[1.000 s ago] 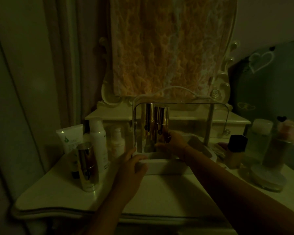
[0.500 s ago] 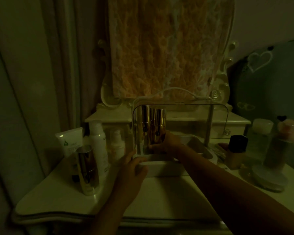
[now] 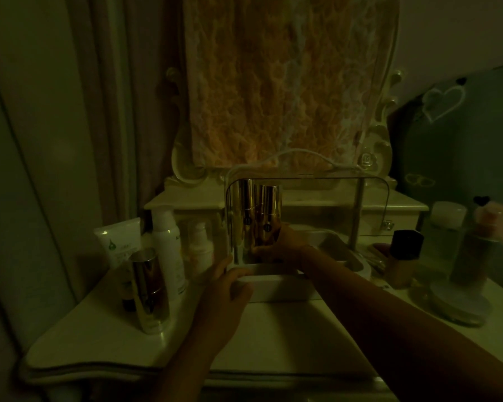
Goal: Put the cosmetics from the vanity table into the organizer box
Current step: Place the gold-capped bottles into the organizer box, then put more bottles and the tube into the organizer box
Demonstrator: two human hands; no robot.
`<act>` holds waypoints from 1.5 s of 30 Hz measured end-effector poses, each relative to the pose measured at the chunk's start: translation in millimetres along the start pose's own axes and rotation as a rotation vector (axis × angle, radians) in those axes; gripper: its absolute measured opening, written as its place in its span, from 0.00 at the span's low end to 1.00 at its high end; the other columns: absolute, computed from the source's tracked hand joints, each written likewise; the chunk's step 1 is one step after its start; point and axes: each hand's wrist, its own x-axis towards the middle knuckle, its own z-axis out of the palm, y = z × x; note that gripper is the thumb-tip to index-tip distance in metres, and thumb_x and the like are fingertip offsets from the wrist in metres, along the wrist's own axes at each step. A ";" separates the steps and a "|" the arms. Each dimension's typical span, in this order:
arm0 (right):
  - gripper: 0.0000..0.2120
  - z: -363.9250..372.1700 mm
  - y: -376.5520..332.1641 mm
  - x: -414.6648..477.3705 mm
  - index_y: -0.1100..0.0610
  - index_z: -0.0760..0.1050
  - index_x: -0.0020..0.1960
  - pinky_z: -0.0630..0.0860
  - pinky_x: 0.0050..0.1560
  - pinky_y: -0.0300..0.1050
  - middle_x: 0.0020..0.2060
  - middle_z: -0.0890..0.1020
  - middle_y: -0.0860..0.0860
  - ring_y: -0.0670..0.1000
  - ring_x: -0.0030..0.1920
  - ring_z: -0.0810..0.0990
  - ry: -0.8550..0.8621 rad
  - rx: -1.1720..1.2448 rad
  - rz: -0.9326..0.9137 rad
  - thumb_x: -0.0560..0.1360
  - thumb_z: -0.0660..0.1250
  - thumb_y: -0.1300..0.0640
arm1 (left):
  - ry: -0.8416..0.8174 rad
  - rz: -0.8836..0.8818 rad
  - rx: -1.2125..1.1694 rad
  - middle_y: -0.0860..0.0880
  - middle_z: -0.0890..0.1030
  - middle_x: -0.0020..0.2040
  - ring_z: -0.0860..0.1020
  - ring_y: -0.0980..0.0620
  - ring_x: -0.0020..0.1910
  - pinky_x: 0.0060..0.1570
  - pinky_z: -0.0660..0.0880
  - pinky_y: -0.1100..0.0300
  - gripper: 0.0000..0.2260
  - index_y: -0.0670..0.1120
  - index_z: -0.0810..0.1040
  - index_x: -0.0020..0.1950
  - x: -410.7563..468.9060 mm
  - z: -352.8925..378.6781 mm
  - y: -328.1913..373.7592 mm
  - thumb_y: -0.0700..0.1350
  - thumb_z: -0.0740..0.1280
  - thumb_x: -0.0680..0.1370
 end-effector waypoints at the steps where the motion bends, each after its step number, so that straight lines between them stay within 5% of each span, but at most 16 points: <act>1: 0.22 -0.1 0.5 0.1 0.56 0.73 0.58 0.69 0.34 0.35 0.38 0.75 0.44 0.44 0.41 0.74 -0.002 0.011 0.006 0.67 0.75 0.59 | 0.001 0.001 -0.001 0.51 0.60 0.74 0.55 0.61 0.67 0.59 0.61 0.64 0.08 0.54 0.76 0.52 0.2 0.0 0.0 0.43 0.65 0.75; 5: 0.14 -3.7 3.8 0.8 0.53 0.75 0.50 0.72 0.36 0.35 0.44 0.78 0.46 0.47 0.46 0.77 0.002 0.105 0.037 0.67 0.74 0.60 | 0.007 0.017 0.025 0.51 0.60 0.73 0.54 0.64 0.64 0.54 0.60 0.74 0.08 0.52 0.77 0.53 0.9 0.3 -0.9 0.43 0.66 0.75; 8: 0.29 -8.2 5.8 1.8 0.55 0.67 0.68 0.71 0.34 0.33 0.55 0.77 0.55 0.52 0.52 0.76 0.042 0.076 0.020 0.69 0.72 0.62 | 0.010 0.016 0.028 0.52 0.60 0.73 0.52 0.66 0.63 0.47 0.59 0.82 0.08 0.52 0.78 0.53 0.8 0.4 -0.5 0.43 0.65 0.75; 12: 0.37 -10.2 9.4 4.5 0.53 0.58 0.73 0.71 0.35 0.34 0.49 0.76 0.52 0.49 0.46 0.76 0.043 0.081 0.008 0.70 0.71 0.64 | 0.013 0.009 0.012 0.52 0.60 0.73 0.56 0.61 0.65 0.58 0.63 0.64 0.08 0.53 0.77 0.53 -0.2 0.6 -0.4 0.43 0.65 0.75; 14: 0.36 -9.6 9.7 4.9 0.53 0.59 0.73 0.72 0.37 0.35 0.49 0.77 0.52 0.48 0.45 0.76 0.046 0.066 0.007 0.70 0.71 0.63 | 0.015 0.015 0.013 0.52 0.60 0.73 0.57 0.60 0.65 0.58 0.64 0.63 0.08 0.53 0.77 0.53 -0.4 0.5 -0.2 0.44 0.65 0.75; 18: 0.28 -10.1 5.6 -5.1 0.58 0.67 0.67 0.74 0.47 0.39 0.58 0.78 0.56 0.53 0.57 0.77 0.108 0.137 0.033 0.69 0.72 0.62 | 0.018 0.002 0.000 0.53 0.59 0.73 0.56 0.61 0.65 0.58 0.64 0.63 0.09 0.52 0.77 0.54 -0.7 1.2 -2.4 0.43 0.65 0.75; 22: 0.28 -6.8 -2.4 -36.2 0.57 0.67 0.64 0.74 0.53 0.45 0.58 0.74 0.54 0.52 0.57 0.74 0.420 0.191 -0.052 0.68 0.74 0.57 | 0.009 -0.024 -0.026 0.53 0.59 0.73 0.54 0.62 0.67 0.60 0.61 0.64 0.10 0.51 0.77 0.56 -0.9 0.8 0.3 0.44 0.65 0.75; 25: 0.22 4.1 -14.3 -66.1 0.53 0.69 0.56 0.74 0.48 0.40 0.51 0.75 0.50 0.49 0.50 0.76 0.572 0.212 -0.226 0.67 0.74 0.55 | -0.019 -0.032 -0.024 0.52 0.59 0.74 0.57 0.57 0.70 0.60 0.63 0.63 0.12 0.49 0.76 0.59 -2.3 -2.2 3.1 0.42 0.65 0.76; 28: 0.18 24.4 -33.7 -88.8 0.51 0.70 0.51 0.77 0.39 0.32 0.46 0.76 0.44 0.43 0.46 0.78 0.488 0.274 -0.322 0.67 0.74 0.55 | -0.058 -0.037 -0.023 0.50 0.65 0.71 0.63 0.49 0.70 0.64 0.67 0.55 0.16 0.55 0.75 0.57 -4.1 -1.1 5.5 0.37 0.62 0.76; 31: 0.19 48.9 -50.7 -96.2 0.54 0.71 0.55 0.76 0.41 0.28 0.47 0.77 0.45 0.41 0.47 0.78 0.341 0.310 -0.364 0.67 0.74 0.57 | 0.101 -0.024 -0.007 0.49 0.79 0.48 0.77 0.45 0.53 0.48 0.74 0.57 0.10 0.51 0.77 0.49 -4.1 0.6 4.1 0.42 0.57 0.79; 35: 0.20 71.0 -64.4 -94.8 0.52 0.71 0.55 0.77 0.44 0.33 0.48 0.77 0.42 0.41 0.49 0.78 0.232 0.345 -0.370 0.66 0.75 0.56 | 0.175 -0.150 -0.377 0.48 0.82 0.38 0.82 0.51 0.37 0.32 0.78 0.61 0.15 0.45 0.75 0.48 -2.6 -2.1 8.3 0.50 0.51 0.81; 38: 0.15 73.4 -63.8 -92.7 0.47 0.70 0.46 0.77 0.41 0.29 0.44 0.77 0.42 0.39 0.46 0.78 0.263 0.364 -0.367 0.67 0.74 0.56 | 0.155 -0.155 -0.326 0.47 0.81 0.39 0.82 0.52 0.35 0.32 0.78 0.62 0.15 0.46 0.74 0.47 -7.0 -3.0 15.4 0.48 0.49 0.81; 41: 0.15 70.9 -59.3 -92.5 0.46 0.70 0.44 0.76 0.38 0.30 0.43 0.78 0.44 0.41 0.45 0.79 0.283 0.392 -0.349 0.67 0.74 0.57 | 0.081 -0.156 -0.132 0.49 0.79 0.49 0.79 0.52 0.48 0.48 0.77 0.60 0.08 0.50 0.75 0.50 -14.6 -8.3 19.3 0.42 0.57 0.79; 45: 0.14 66.7 -57.4 -93.4 0.48 0.71 0.45 0.77 0.39 0.30 0.44 0.78 0.45 0.42 0.45 0.79 0.275 0.392 -0.378 0.67 0.74 0.59 | -0.028 -0.086 -0.145 0.56 0.76 0.54 0.76 0.58 0.53 0.52 0.76 0.60 0.17 0.63 0.73 0.49 -38.3 -28.5 10.6 0.38 0.63 0.75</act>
